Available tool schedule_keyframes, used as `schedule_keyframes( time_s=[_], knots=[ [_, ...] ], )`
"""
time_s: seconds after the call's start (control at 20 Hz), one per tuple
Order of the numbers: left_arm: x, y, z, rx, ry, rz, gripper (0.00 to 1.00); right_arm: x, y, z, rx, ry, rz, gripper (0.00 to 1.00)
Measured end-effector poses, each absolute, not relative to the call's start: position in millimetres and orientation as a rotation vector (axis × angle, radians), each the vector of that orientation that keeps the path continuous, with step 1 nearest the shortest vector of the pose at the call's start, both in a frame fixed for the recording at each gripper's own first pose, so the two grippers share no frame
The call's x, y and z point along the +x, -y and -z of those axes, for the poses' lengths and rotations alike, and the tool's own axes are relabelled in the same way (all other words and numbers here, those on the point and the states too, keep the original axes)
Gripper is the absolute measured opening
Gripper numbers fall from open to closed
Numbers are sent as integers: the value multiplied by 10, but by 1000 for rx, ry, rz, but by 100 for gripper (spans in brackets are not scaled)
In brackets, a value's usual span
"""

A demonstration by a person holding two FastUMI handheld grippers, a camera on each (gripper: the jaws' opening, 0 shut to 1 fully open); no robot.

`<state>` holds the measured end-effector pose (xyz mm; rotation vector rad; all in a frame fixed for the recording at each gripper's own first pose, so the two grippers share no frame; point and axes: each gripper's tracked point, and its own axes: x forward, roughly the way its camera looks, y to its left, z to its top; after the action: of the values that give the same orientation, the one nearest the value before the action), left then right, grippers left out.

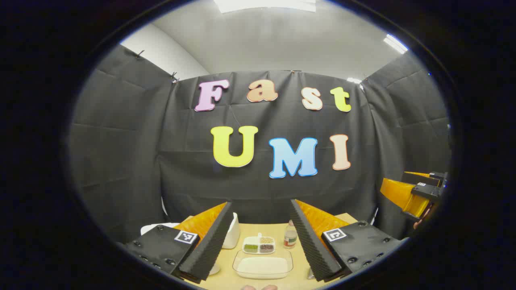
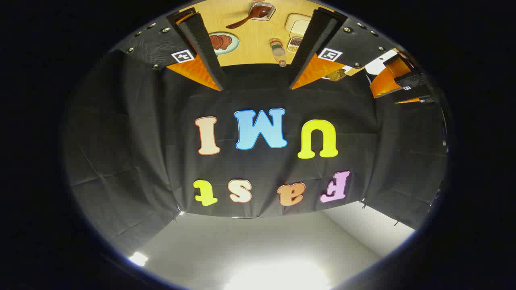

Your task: Close the left gripper, press the button to open the rice cooker; take a wooden spoon from the chopstick holder with the right hand, scoop a spoonful of rice and pour it into the rice cooker, then put the wooden spoon back into the chopstick holder.

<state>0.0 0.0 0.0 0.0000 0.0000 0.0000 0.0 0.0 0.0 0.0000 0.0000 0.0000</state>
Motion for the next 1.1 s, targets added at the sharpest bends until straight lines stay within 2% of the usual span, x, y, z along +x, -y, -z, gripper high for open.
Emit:
schedule_keyframes(
  time_s=[0.2, 0.35, 0.4, 0.45, 0.65, 0.75, 0.8, 0.95, 1.1],
  knots=[
    [41, -14, -44, 2, 21, 15, 100, 22, -39, -12, -6, 6, 1, 96],
    [26, -17, -44, 3, 36, 27, 98, 19, -52, -12, -13, 12, 4, 95],
    [43, -10, -27, 4, 38, 35, 94, 22, -55, -23, -14, 16, 6, 95],
    [37, -16, -14, 3, 36, 38, 98, 26, -53, -22, -15, 18, 9, 96],
    [47, -75, 54, -13, 26, 39, 98, 40, -95, -28, -21, 21, 8, 95],
    [83, -169, 85, -22, 17, 28, 98, 51, -125, -10, -18, 18, 2, 95],
    [106, -229, 86, -24, 16, 18, 94, 62, -138, -4, -19, 16, 0, 95],
    [190, -488, 170, -44, 1, -19, 98, 105, -174, 23, -24, 9, -8, 96],
    [285, -879, 346, -54, -55, -79, 94, 154, -213, 73, -32, -3, -17, 96]
  ],
)
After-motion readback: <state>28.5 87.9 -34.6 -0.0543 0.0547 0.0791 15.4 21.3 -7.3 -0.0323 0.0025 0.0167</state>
